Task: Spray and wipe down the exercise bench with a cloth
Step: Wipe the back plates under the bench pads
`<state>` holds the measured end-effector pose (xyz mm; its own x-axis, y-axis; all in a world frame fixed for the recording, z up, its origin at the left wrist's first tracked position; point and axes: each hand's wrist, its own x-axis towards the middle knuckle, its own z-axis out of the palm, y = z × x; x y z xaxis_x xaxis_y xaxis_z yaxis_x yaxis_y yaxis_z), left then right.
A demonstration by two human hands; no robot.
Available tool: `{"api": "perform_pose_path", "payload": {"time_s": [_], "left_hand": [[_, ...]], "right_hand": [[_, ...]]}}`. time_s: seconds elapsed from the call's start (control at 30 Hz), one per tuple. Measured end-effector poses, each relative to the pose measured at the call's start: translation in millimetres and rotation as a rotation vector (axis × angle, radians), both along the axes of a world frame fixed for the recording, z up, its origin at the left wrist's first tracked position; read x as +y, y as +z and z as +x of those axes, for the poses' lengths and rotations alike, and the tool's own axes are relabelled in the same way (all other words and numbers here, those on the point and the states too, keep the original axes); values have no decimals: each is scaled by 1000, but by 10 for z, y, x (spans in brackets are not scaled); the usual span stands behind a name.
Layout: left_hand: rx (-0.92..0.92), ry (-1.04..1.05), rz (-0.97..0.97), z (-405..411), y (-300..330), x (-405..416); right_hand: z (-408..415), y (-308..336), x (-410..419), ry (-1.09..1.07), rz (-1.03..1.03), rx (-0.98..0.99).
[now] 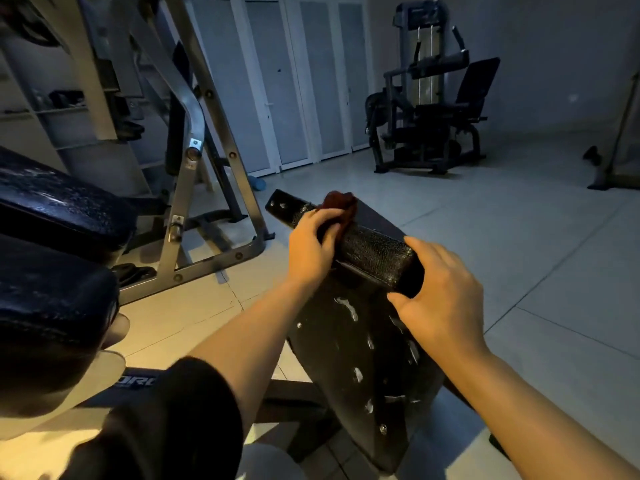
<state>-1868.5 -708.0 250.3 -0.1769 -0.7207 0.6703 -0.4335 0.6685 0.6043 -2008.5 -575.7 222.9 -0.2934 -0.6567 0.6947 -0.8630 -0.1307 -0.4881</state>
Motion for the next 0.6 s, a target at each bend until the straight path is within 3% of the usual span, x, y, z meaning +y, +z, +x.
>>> {"api": "perform_pose_path", "payload": {"time_s": [0.1,0.33,0.43,0.5,0.6], "left_hand": [[68,37,93,-13,26,-99],[-32,-284,-183,-109,-150,496],[-30,-145,-137,-45,-93,106],[56,-21,-5,-31,-19,-107],[107,29,69,-75,10,-86]], "right_hand": [[12,-4,-6,0,11,-11],[16,-52,-38,-10,-22,-1],[4,-31,-14,-9,-15,4],[12,-16,10,-1,-8,-2],[21,-4,18,0,1,-11]]}}
